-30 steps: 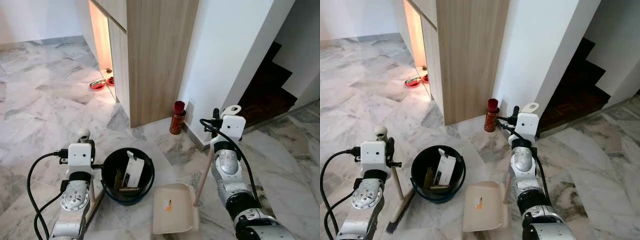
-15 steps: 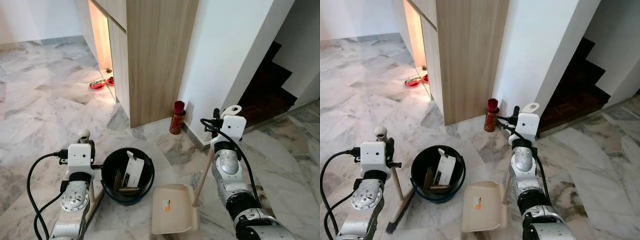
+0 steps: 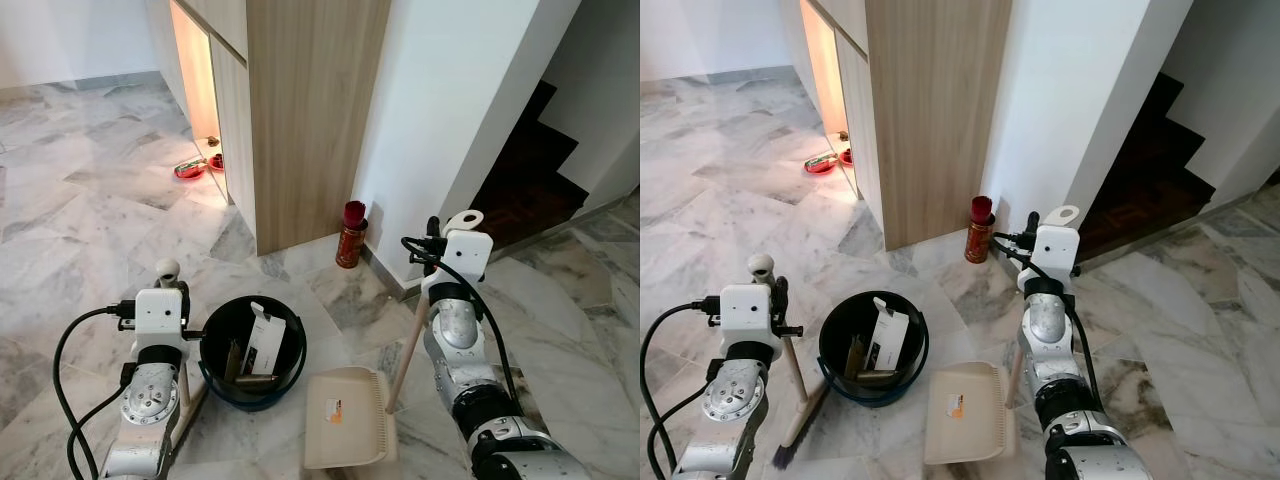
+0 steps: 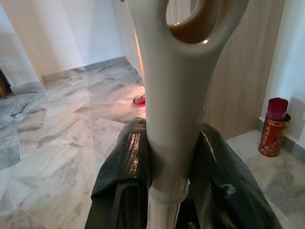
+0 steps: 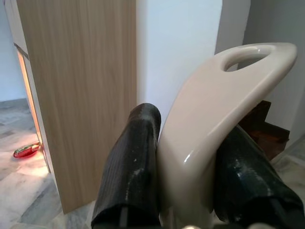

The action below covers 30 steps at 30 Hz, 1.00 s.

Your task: Sweep floor

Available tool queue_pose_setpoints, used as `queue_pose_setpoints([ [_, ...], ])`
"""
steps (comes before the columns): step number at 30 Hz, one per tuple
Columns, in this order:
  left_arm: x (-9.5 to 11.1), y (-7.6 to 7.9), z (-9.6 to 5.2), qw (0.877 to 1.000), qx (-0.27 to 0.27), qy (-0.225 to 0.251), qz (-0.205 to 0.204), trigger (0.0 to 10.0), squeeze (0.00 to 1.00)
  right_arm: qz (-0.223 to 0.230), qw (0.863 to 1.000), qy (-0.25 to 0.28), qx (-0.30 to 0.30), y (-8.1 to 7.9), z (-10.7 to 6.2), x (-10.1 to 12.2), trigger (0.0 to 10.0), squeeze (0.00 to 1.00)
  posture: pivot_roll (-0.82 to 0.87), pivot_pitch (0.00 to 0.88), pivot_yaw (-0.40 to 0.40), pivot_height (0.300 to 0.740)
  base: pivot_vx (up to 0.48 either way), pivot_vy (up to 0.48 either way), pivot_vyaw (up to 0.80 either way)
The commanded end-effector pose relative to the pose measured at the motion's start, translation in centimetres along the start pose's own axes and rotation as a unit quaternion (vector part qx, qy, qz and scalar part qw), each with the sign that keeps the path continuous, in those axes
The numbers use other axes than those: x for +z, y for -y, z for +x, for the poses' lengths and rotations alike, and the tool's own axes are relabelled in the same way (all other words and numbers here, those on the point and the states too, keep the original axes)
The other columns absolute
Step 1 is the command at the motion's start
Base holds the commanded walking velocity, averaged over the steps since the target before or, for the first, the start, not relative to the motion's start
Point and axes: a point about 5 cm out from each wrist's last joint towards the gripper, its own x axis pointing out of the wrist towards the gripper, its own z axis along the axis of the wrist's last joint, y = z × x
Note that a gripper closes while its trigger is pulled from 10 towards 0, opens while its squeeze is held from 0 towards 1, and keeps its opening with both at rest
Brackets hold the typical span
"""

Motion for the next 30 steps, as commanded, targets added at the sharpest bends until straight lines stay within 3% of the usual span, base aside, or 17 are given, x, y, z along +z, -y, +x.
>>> queue_pose_setpoints([
  [1,1.35,-0.19,0.21,0.999,0.000,0.037,0.003,10.0,0.00,0.003,1.000,0.018,-0.001,0.10,0.42,0.74,10.0,0.00,0.27,0.000,-0.104,0.740,0.000,0.000,0.00],
  [7,1.38,0.02,0.21,0.999,-0.004,0.039,0.003,10.0,0.00,0.002,1.000,0.016,-0.004,0.33,0.44,0.67,10.0,0.00,0.27,0.000,-0.103,0.740,0.000,0.000,0.00],
  [30,1.41,0.08,0.37,0.999,-0.003,0.041,0.002,10.0,0.00,0.000,1.000,0.014,-0.008,0.60,0.50,0.61,10.0,0.00,0.28,0.000,-0.109,0.740,-0.281,0.000,0.00],
])
